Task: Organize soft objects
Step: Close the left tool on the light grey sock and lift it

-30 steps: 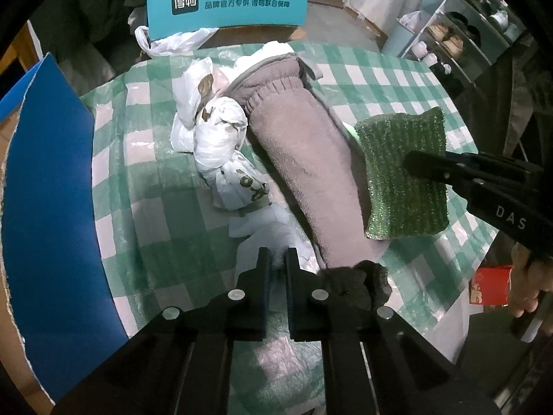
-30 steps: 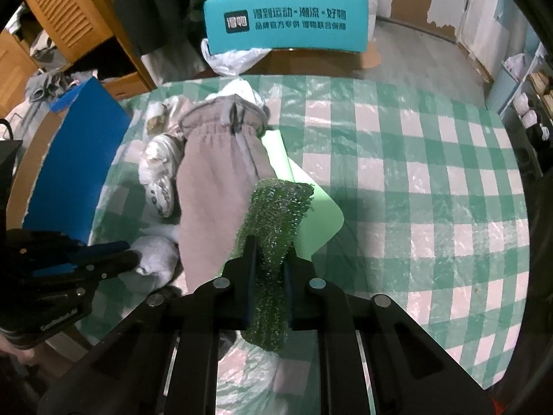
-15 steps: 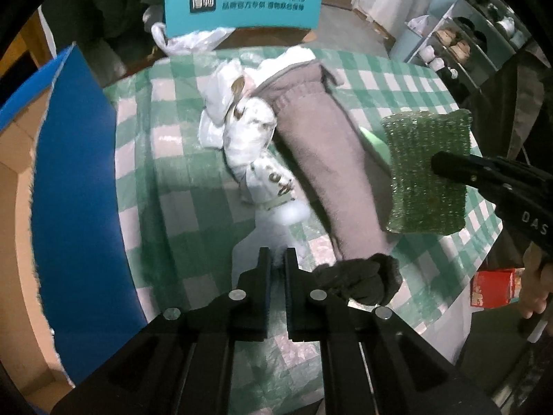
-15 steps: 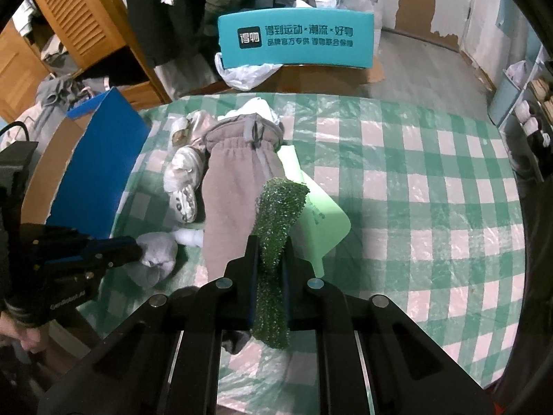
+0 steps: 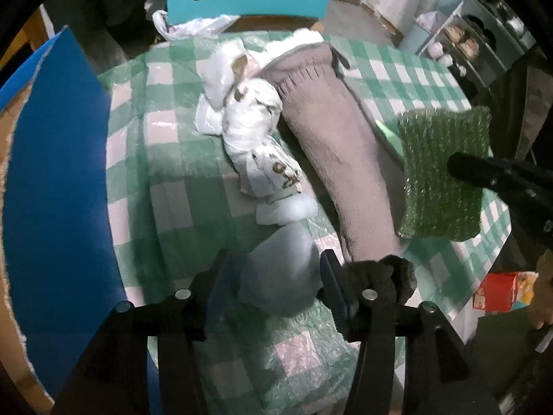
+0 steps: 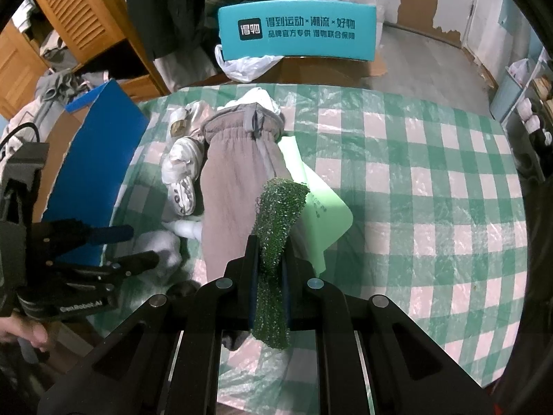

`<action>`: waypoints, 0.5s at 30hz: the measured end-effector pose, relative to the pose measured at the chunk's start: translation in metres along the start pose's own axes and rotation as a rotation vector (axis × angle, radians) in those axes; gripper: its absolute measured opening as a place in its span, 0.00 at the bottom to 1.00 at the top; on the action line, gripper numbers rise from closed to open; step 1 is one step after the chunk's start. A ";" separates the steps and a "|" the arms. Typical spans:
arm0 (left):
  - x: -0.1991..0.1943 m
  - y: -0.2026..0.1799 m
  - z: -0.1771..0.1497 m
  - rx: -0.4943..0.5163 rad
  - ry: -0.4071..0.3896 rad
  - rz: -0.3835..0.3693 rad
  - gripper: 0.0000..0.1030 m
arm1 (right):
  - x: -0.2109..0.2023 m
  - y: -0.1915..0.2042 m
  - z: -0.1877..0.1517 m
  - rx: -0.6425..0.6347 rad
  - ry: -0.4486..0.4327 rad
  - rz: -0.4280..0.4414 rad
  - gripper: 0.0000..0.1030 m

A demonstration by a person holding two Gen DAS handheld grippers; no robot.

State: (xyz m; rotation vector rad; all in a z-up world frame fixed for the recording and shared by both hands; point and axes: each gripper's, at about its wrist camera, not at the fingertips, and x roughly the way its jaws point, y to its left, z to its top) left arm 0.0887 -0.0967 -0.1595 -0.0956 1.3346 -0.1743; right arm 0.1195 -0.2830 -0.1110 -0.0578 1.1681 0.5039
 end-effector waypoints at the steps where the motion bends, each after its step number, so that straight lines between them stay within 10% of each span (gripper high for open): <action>1: 0.003 -0.002 0.000 0.005 0.008 0.002 0.52 | 0.000 0.000 0.000 0.000 -0.001 0.001 0.10; 8: 0.018 -0.005 -0.003 0.032 0.043 0.017 0.51 | -0.003 0.001 0.001 -0.002 -0.009 -0.001 0.10; 15: 0.015 -0.004 -0.005 0.055 0.018 0.010 0.26 | -0.008 0.006 0.003 -0.012 -0.021 -0.001 0.10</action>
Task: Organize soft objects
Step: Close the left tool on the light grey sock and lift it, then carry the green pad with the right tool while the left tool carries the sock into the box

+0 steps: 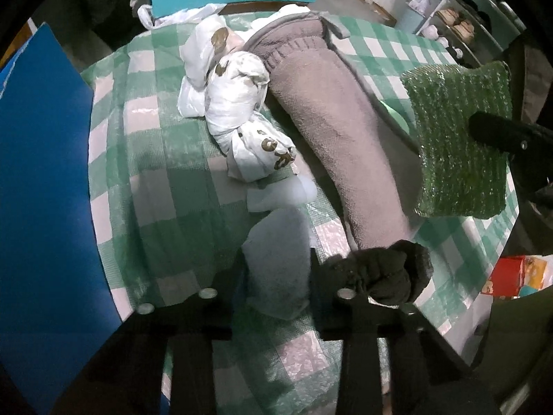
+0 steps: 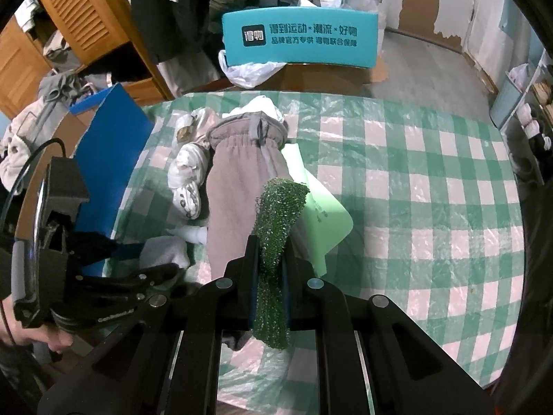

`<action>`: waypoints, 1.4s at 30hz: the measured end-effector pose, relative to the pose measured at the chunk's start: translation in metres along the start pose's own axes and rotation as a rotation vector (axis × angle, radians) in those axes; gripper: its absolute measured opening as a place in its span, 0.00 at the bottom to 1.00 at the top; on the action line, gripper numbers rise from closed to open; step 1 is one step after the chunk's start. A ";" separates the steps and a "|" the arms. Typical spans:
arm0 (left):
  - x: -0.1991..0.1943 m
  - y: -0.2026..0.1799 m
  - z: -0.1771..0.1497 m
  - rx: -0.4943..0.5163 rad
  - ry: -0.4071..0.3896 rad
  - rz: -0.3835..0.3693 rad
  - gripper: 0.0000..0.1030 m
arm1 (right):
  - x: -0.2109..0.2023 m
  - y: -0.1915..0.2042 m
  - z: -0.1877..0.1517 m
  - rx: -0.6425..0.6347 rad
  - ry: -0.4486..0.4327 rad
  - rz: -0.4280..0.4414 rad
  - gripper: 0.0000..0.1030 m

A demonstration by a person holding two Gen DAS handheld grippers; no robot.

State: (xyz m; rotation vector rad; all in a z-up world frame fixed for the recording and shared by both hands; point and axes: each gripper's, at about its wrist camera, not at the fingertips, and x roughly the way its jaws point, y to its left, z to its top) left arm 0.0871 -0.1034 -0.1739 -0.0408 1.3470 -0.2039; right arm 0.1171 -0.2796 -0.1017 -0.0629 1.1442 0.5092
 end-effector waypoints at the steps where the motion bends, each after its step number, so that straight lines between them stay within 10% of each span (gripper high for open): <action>1: -0.001 0.000 -0.001 0.002 -0.004 0.002 0.26 | -0.001 0.001 0.001 -0.002 -0.002 -0.001 0.10; 42: -0.133 0.029 -0.020 -0.021 -0.280 0.054 0.23 | -0.062 0.084 0.024 -0.127 -0.112 0.074 0.10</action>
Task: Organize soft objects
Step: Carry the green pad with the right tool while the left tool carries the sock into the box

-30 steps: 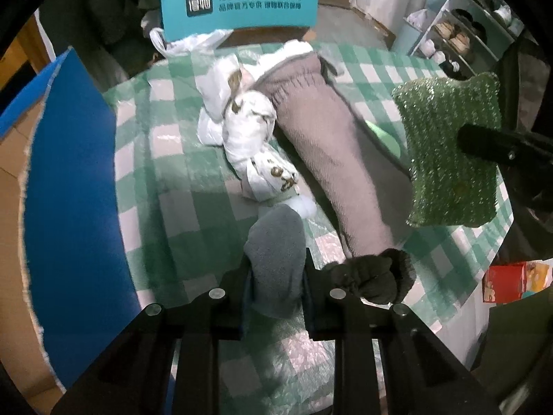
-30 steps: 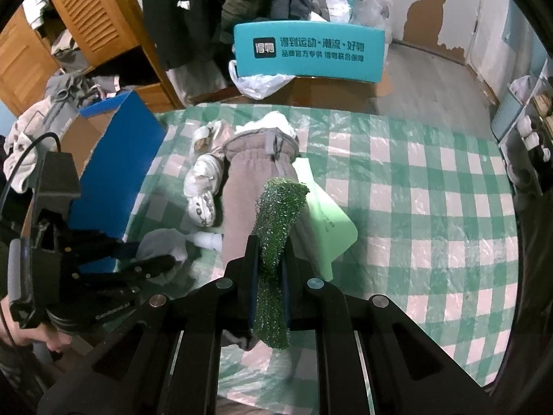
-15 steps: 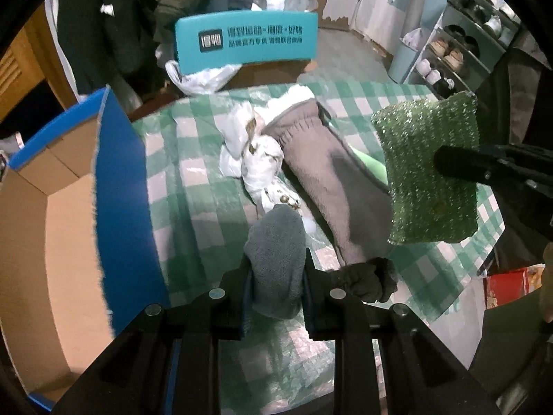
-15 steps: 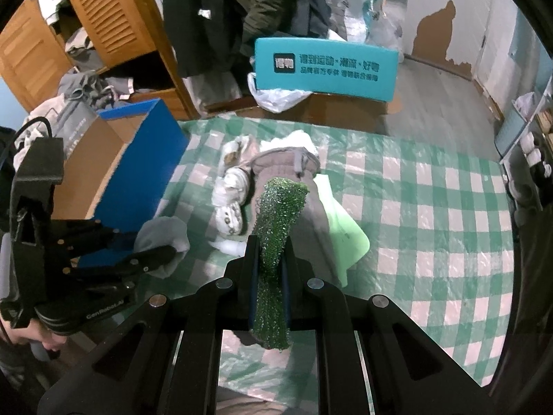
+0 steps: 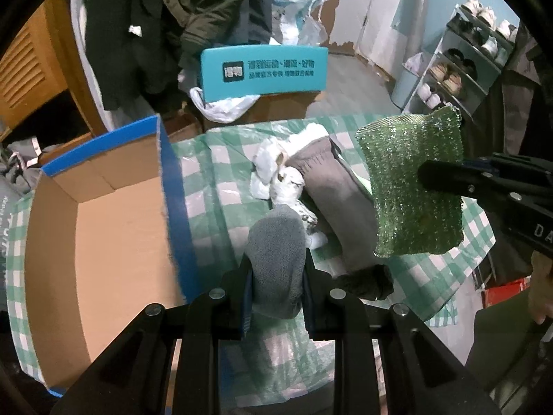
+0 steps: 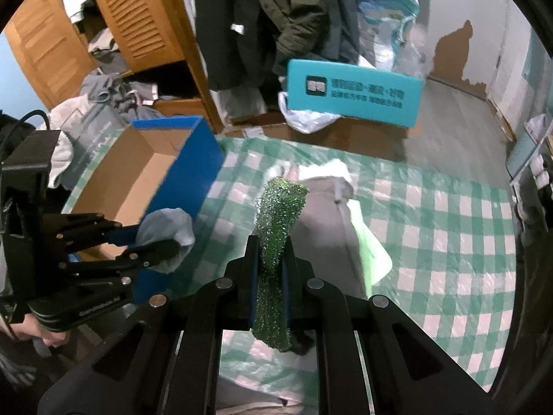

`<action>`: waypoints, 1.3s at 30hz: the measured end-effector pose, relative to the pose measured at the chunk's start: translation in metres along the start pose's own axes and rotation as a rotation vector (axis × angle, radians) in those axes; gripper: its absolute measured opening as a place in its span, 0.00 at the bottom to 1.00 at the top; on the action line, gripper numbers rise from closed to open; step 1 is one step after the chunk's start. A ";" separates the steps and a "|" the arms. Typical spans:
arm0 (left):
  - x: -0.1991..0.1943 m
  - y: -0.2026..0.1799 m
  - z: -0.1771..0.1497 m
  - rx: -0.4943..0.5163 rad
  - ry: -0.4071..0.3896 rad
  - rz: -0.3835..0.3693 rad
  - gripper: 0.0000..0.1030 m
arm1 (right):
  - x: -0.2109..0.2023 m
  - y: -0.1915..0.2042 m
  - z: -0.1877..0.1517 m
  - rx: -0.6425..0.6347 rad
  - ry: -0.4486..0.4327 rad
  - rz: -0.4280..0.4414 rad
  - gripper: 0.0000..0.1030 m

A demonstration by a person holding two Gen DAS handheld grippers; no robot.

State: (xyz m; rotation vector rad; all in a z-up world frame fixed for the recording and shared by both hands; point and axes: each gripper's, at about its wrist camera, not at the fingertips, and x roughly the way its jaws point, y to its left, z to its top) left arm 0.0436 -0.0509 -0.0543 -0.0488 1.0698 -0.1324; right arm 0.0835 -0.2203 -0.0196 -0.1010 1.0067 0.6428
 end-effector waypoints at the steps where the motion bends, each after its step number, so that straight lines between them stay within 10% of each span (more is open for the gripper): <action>1: -0.002 0.002 0.000 -0.004 -0.002 0.000 0.23 | -0.001 0.005 0.002 -0.007 -0.004 0.007 0.10; 39: -0.062 0.128 -0.029 -0.208 -0.084 0.108 0.23 | 0.041 0.144 0.062 -0.189 0.018 0.128 0.10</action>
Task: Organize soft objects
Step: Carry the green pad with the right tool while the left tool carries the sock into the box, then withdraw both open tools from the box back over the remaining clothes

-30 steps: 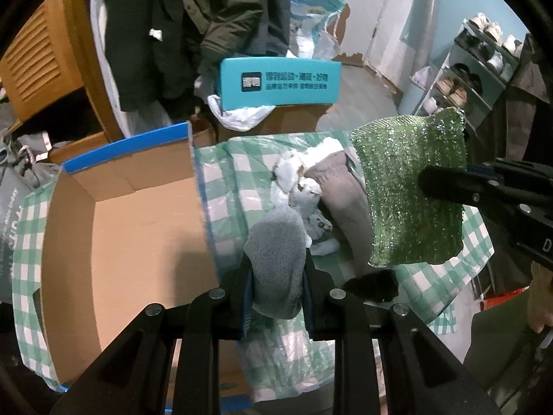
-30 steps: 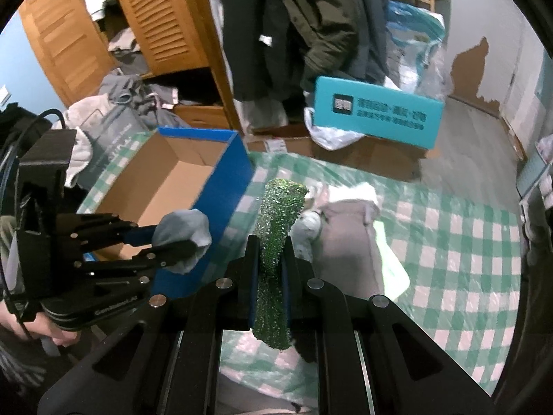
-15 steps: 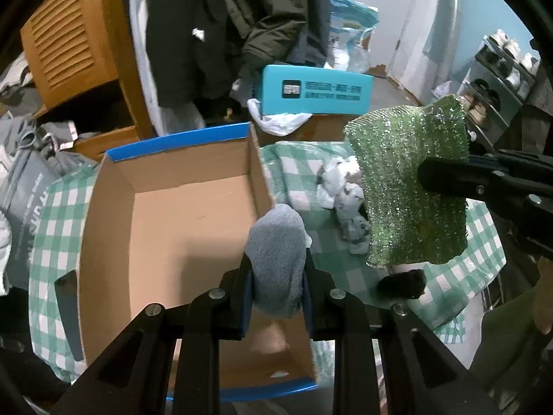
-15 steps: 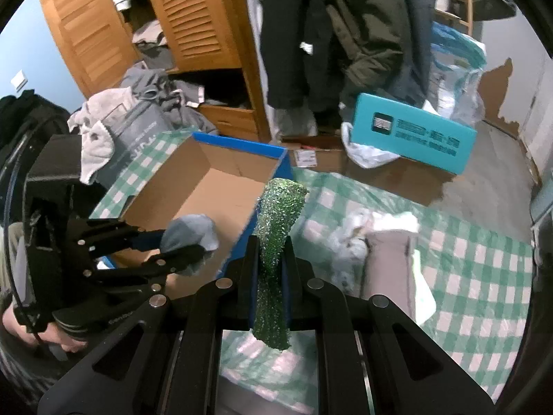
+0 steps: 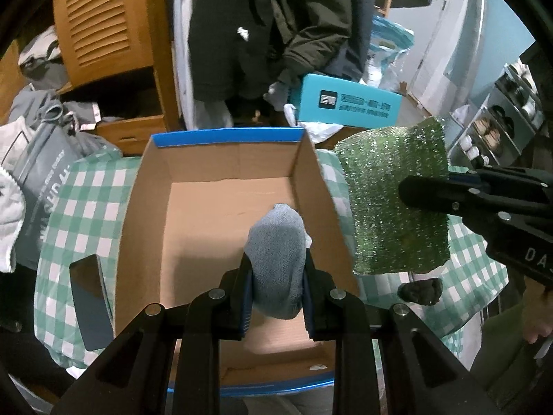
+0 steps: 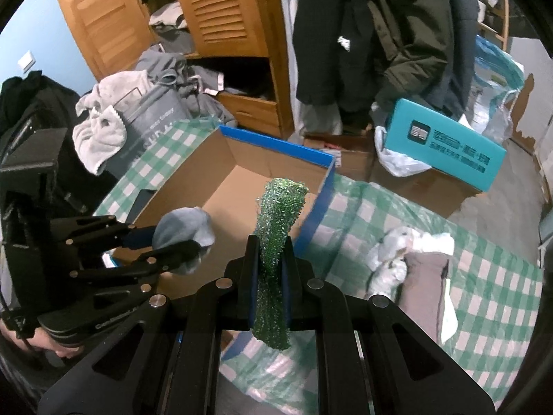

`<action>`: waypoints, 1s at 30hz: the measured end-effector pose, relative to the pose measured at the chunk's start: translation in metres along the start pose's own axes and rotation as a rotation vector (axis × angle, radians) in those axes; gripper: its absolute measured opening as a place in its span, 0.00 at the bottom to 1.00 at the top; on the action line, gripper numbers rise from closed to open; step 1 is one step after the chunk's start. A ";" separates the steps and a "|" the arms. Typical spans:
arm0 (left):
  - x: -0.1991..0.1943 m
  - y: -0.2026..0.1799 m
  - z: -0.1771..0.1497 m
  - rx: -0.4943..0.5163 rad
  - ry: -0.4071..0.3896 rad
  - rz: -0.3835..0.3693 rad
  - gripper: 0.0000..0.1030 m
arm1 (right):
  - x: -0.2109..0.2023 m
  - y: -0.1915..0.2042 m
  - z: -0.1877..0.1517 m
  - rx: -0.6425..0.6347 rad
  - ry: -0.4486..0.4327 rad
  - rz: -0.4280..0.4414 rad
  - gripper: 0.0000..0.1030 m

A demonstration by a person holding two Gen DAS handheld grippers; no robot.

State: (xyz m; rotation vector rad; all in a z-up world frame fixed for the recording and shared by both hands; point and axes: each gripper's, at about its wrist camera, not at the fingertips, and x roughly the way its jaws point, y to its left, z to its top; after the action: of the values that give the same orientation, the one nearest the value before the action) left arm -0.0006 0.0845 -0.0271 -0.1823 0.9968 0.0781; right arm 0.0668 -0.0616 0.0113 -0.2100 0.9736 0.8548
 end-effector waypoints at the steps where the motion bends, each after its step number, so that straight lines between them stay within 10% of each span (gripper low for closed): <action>1: 0.000 0.002 -0.001 -0.004 -0.001 0.000 0.23 | 0.003 0.003 0.002 -0.003 0.003 0.002 0.10; 21: 0.022 0.050 -0.011 -0.103 0.068 0.025 0.29 | 0.073 0.035 0.015 -0.035 0.132 0.047 0.11; 30: 0.023 0.056 -0.013 -0.127 0.076 0.068 0.52 | 0.081 0.027 0.015 -0.003 0.151 0.027 0.35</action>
State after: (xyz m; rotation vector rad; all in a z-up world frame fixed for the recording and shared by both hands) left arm -0.0071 0.1371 -0.0603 -0.2687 1.0748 0.1981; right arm 0.0797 0.0079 -0.0387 -0.2675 1.1183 0.8740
